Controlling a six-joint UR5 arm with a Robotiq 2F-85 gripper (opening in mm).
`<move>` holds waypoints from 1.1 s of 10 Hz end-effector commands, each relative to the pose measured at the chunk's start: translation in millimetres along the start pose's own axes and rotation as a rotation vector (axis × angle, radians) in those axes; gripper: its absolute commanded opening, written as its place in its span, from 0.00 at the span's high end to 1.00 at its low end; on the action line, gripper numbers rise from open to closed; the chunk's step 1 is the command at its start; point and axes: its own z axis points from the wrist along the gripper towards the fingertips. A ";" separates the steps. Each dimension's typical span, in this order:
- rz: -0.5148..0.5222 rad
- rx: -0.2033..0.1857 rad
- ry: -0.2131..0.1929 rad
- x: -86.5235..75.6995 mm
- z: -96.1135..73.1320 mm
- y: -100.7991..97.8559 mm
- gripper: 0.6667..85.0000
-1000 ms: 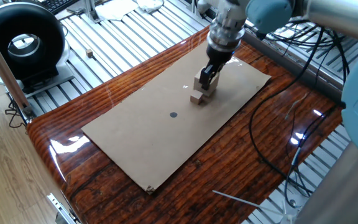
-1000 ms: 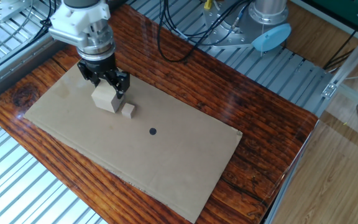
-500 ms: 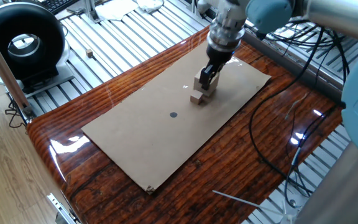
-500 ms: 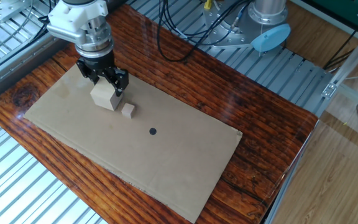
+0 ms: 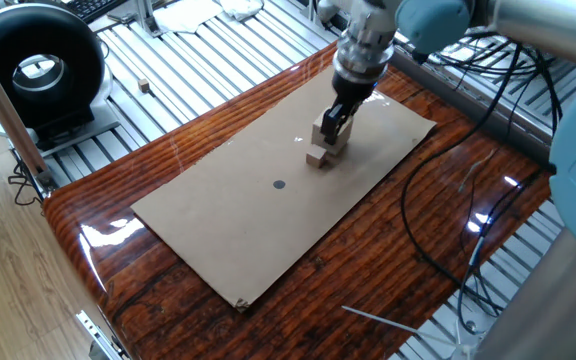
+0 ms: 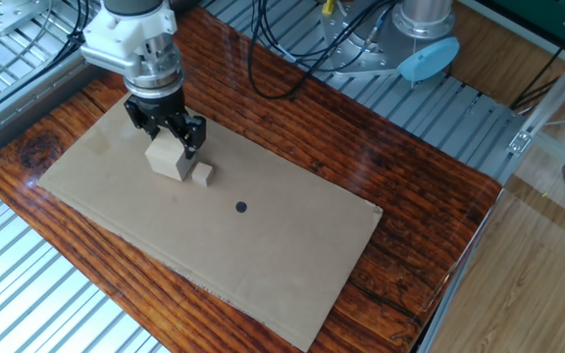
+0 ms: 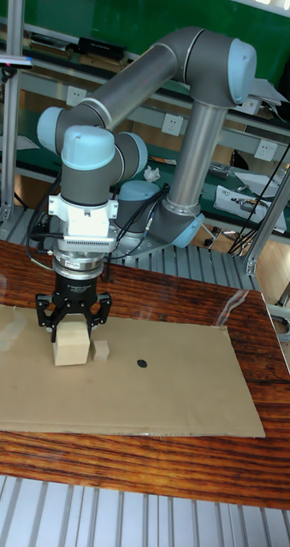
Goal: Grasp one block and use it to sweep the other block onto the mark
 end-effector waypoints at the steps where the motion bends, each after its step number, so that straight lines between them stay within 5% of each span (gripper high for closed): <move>1: 0.015 -0.007 -0.015 -2.8 2.1 4.3 0.48; 11: 0.049 0.016 -0.021 -4.3 3.0 14.9 0.48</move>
